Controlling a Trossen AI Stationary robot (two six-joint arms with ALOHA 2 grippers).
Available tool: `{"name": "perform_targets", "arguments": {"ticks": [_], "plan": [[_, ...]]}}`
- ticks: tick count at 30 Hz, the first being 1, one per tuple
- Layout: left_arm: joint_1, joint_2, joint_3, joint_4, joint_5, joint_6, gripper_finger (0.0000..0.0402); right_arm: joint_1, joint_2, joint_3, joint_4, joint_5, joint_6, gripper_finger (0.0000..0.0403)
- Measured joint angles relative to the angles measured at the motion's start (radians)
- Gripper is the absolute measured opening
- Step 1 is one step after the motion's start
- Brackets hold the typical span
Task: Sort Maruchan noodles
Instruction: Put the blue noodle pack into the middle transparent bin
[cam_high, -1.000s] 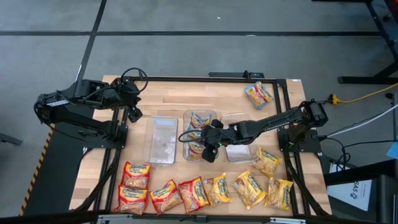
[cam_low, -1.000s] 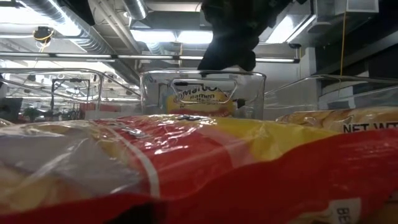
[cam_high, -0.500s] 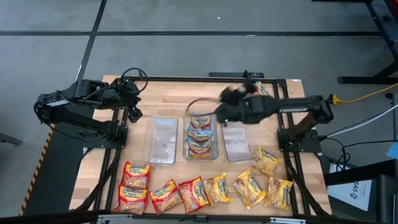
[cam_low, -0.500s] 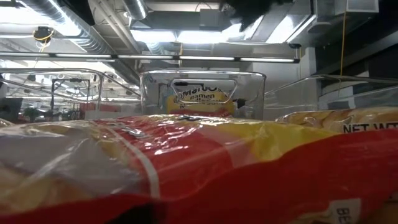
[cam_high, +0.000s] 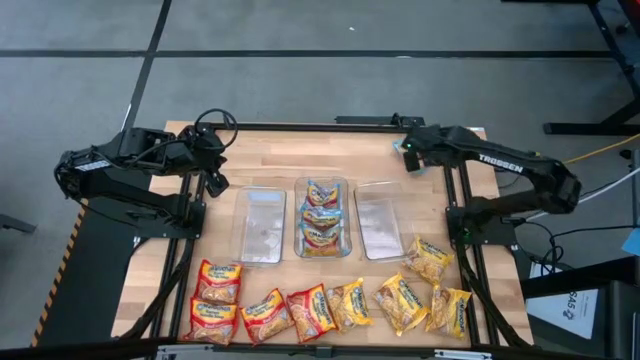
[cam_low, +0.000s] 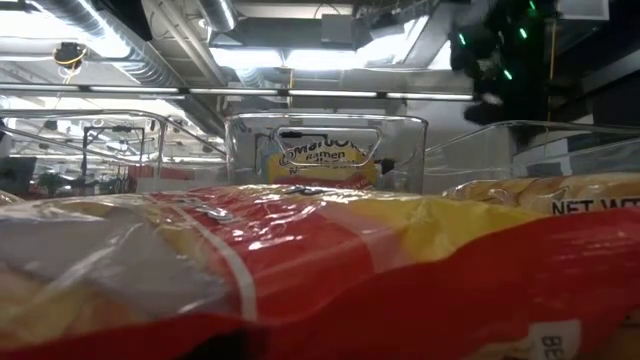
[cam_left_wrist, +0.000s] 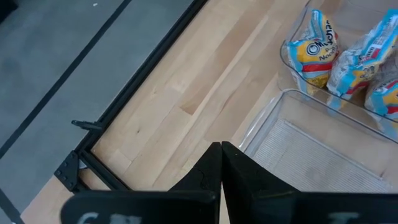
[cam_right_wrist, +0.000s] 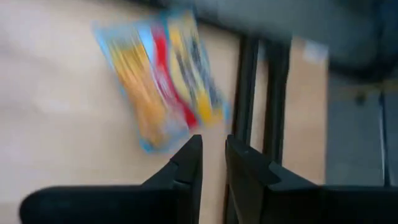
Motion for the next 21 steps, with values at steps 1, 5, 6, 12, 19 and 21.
{"name": "perform_targets", "arguments": {"ticks": [1,5,6,12,19,21], "plan": [[0.000,0.000,0.000,0.000,-0.006,0.000,0.0000,-0.041,-0.015,-0.043,0.048,-0.053,-0.022,0.0069],[0.000,0.000,0.000,0.002,-0.022,0.000,0.0000,-0.169,-0.059,-0.180,0.296,-0.243,-0.106,0.0069],[0.000,0.000,0.000,0.002,-0.021,0.000,0.0000,-0.190,-0.059,-0.203,0.366,-0.280,-0.125,0.0069],[0.000,0.001,0.000,0.003,-0.021,-0.021,0.0000,-0.272,-0.039,-0.247,0.617,-0.335,-0.135,0.0070],[0.000,0.001,0.000,0.003,-0.015,-0.030,0.0000,-0.331,0.057,-0.247,0.620,-0.380,-0.135,0.0103],[0.000,0.001,0.000,0.003,-0.015,-0.030,0.0000,-0.328,0.089,-0.247,0.627,-0.384,-0.132,0.0128]]}}
